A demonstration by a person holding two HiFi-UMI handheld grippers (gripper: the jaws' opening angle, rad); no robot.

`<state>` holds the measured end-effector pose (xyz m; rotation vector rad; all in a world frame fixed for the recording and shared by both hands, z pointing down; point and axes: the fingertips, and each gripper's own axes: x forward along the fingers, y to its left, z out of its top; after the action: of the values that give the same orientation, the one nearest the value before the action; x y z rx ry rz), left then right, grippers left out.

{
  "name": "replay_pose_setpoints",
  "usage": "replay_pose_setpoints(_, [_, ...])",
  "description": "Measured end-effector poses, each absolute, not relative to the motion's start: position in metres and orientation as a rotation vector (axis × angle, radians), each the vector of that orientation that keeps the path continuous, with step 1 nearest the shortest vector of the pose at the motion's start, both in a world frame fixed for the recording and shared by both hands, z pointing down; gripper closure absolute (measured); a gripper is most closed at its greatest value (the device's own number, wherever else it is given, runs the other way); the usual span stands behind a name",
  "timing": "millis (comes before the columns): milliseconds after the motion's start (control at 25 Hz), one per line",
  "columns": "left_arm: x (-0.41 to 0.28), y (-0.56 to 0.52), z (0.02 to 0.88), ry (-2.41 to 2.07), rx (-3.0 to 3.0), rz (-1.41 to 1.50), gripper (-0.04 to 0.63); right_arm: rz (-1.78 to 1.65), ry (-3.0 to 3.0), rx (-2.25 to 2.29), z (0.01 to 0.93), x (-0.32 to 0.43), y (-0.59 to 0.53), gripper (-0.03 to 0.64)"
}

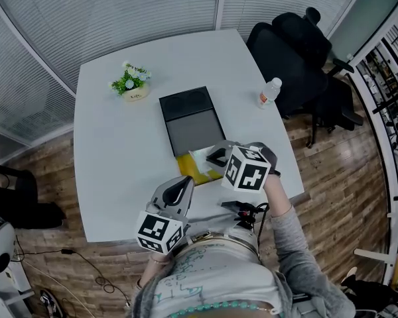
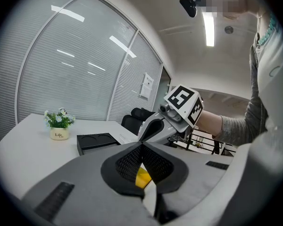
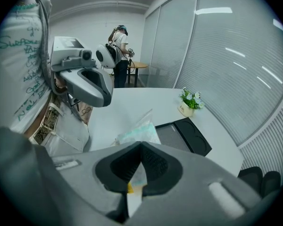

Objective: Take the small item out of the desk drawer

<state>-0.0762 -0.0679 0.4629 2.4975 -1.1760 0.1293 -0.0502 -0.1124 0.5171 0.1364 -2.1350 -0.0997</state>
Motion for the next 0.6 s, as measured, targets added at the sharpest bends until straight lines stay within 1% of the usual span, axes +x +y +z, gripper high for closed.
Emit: replay_pose_setpoints(600, [-0.069,-0.068,0.464,-1.164,2.489,0.141,0.598,-0.143,-2.127,0.096,0.515,-0.041,-0.109,0.614])
